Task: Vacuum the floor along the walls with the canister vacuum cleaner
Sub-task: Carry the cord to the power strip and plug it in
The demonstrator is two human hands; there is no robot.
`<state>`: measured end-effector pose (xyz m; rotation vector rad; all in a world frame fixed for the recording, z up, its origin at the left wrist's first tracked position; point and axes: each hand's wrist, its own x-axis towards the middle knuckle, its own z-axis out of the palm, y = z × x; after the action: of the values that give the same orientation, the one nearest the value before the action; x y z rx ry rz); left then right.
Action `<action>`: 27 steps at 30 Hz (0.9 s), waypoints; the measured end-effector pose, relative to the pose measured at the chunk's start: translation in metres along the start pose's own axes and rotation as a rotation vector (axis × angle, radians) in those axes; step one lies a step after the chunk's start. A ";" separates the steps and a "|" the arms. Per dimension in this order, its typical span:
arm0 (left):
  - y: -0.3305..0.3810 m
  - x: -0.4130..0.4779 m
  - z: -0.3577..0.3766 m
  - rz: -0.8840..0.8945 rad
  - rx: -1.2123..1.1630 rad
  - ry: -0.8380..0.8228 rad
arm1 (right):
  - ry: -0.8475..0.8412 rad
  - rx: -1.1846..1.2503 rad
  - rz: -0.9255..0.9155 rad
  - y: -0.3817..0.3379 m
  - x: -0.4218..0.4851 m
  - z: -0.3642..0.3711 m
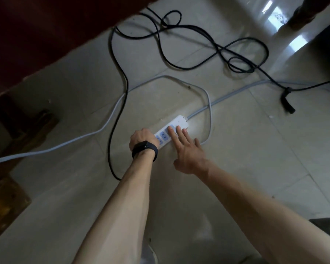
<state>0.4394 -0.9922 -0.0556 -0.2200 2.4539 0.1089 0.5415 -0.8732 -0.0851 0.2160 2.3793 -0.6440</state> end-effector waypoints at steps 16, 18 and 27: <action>-0.003 -0.010 -0.031 0.079 0.165 -0.268 | -0.168 -0.063 0.085 -0.029 0.003 -0.091; -0.007 -0.031 -0.054 0.149 0.193 -0.295 | -0.155 0.019 0.098 -0.023 -0.024 -0.115; 0.072 -0.258 -0.208 0.464 0.166 -0.296 | 0.233 0.367 0.406 -0.013 -0.337 -0.277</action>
<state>0.4963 -0.9157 0.2697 0.4139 2.1604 0.1262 0.6442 -0.7423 0.3186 0.9507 2.3100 -0.8872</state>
